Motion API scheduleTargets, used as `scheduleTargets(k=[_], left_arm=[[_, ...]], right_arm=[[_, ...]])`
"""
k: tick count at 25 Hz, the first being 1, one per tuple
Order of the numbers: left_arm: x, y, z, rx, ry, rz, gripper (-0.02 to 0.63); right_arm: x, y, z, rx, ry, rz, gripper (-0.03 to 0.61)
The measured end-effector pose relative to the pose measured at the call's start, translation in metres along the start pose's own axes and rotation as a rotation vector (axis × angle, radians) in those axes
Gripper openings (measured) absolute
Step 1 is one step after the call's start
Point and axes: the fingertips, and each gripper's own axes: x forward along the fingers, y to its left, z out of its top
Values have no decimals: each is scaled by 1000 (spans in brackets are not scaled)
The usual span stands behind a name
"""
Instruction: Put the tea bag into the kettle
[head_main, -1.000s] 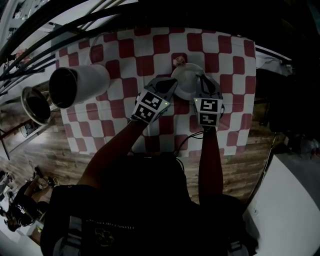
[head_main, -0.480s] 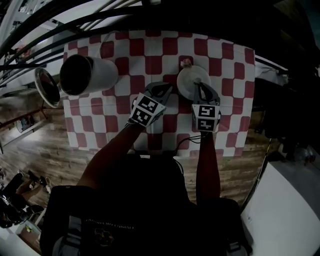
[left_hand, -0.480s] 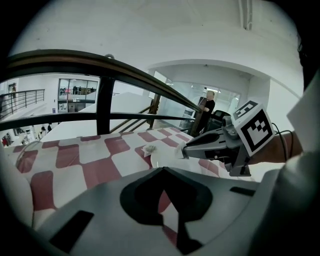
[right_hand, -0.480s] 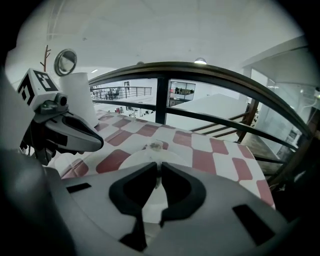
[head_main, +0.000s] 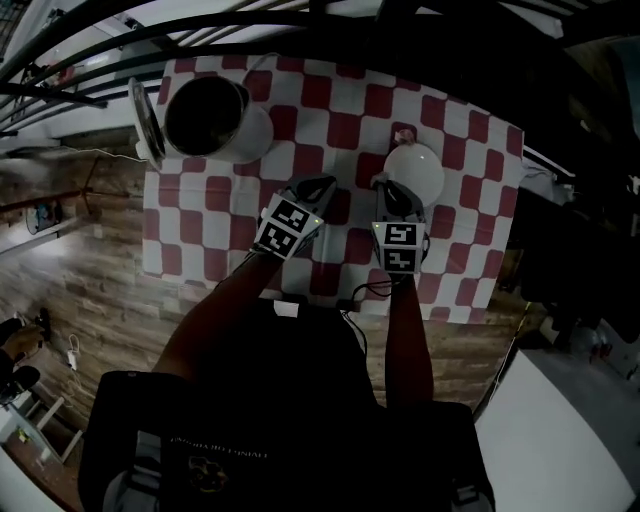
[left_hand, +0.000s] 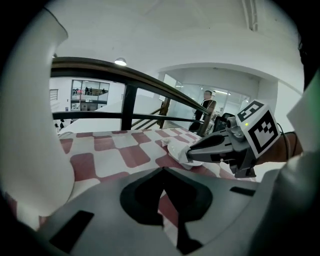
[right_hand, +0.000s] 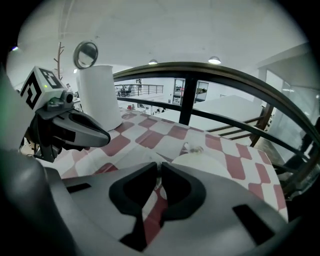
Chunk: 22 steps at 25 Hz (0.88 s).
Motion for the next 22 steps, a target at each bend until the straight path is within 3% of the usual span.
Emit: scheduleTargets(k=[22], left_arm=[[-180,108,-92,-204,-56,293,3]], right_arm=[[41,212,54,-255,-4,271,41]])
